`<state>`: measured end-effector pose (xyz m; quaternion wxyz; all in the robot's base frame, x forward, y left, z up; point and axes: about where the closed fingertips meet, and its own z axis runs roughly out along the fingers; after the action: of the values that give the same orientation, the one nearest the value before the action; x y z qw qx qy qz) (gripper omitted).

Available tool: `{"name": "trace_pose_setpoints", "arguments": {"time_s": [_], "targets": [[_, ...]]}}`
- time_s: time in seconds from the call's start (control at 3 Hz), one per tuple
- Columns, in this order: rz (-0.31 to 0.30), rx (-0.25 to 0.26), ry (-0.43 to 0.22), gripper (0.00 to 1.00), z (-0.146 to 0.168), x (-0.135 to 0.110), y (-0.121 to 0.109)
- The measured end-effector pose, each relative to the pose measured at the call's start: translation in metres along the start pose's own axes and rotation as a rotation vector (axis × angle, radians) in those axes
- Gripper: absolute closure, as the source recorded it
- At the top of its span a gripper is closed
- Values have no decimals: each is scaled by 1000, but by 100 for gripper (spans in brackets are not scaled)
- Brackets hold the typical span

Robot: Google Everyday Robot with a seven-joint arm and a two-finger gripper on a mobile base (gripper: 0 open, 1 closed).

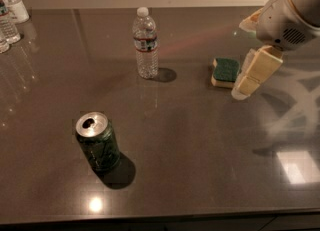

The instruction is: Knock water bottle over

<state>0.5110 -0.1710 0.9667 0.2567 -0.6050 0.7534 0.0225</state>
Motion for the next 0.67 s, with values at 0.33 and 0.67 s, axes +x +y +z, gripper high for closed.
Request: {"name": "trace_pose_setpoints", "arguments": {"time_s": [0.33,0.67], "targets": [[31,9,-84,0,25,-19,-27],[73,17,-161,0,45,-39,-51]]}}
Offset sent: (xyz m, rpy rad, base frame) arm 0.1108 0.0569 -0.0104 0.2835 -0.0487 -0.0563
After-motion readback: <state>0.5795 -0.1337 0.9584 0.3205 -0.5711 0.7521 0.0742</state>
